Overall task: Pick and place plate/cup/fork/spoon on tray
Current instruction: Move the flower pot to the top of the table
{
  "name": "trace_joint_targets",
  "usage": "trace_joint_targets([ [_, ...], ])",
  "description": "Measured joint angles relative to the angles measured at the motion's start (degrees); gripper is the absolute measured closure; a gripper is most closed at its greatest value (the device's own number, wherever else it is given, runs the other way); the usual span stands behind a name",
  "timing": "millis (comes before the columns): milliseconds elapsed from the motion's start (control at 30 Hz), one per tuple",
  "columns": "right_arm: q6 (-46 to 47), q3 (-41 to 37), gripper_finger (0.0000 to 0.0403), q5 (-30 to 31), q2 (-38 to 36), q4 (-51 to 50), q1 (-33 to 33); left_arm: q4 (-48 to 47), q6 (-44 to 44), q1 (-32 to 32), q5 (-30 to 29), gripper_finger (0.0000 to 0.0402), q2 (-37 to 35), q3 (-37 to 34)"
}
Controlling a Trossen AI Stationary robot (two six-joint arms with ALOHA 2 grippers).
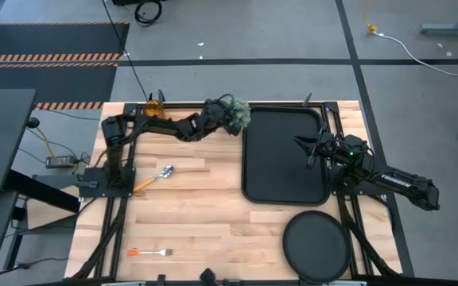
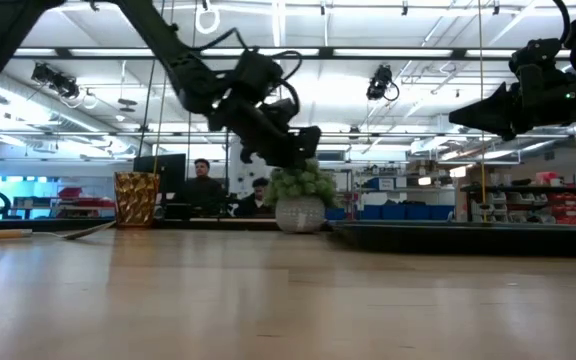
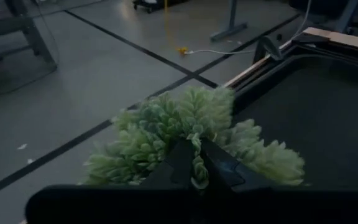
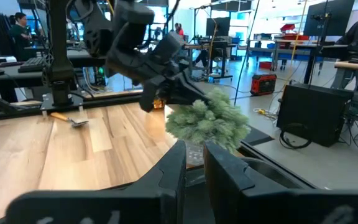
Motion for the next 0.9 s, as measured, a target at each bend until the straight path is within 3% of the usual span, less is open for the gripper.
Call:
trace_joint_targets([
  [133, 0.0, 0.0, 0.0341, 0.0, 0.0, 0.0, 0.0, -2.4, 1.4, 0.0, 0.0, 0.0376, 3.3, 5.1],
  [367, 0.0, 0.0, 0.0341, 0.0, 0.0, 0.0, 0.0, -1.7, 3.1, 0.8, -4.6, 0.0375, 3.4, 5.5],
  [733, 0.0, 0.0, 0.0341, 0.0, 0.0, 0.1, 0.0, -2.8, -0.9, 4.2, -4.7, 0.0374, 3.2, 5.4],
  [900, 0.0, 0.0, 0.0341, 0.0, 0.0, 0.1, 0.0, -3.0, -1.0, 4.0, -2.0, 0.0374, 3.2, 5.4],
])
